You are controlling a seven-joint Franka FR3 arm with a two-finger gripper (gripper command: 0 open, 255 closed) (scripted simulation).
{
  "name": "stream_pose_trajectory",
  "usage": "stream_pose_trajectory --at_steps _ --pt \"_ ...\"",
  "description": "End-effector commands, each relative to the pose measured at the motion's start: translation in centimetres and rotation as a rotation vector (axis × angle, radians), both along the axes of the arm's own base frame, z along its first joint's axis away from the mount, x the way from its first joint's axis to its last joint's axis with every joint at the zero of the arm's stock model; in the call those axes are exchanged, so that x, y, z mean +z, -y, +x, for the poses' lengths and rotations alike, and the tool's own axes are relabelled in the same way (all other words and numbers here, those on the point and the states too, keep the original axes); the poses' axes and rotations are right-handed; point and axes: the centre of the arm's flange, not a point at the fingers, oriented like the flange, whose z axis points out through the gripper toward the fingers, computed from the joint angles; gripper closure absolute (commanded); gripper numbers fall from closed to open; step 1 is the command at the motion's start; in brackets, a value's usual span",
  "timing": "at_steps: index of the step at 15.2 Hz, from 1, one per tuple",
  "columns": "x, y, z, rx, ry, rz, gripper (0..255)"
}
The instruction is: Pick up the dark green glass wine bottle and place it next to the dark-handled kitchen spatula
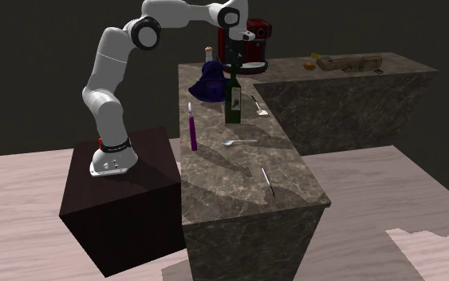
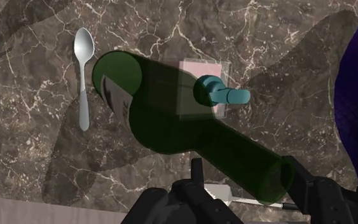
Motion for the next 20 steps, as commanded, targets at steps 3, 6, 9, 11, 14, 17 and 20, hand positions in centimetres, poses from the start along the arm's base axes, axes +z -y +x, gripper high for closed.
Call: stream_pose_trajectory --at_steps 3,6,9,11,14,17,20 --pt "-0.7 -0.2 -0.1 0.001 -0.014 -0.001 255" --pt "-0.7 -0.1 -0.1 0.001 -0.014 -0.001 0" --pt "-0.8 -0.2 -0.2 0.001 -0.014 -0.001 0" --pt "0.6 -0.2 -0.1 0.001 -0.014 -0.001 0" --pt "4.3 -0.1 0.1 0.001 -0.014 -0.001 0" --pt "4.3 -0.1 0.1 0.001 -0.014 -0.001 0" --pt "4.3 -0.1 0.1 0.001 -0.014 -0.001 0"
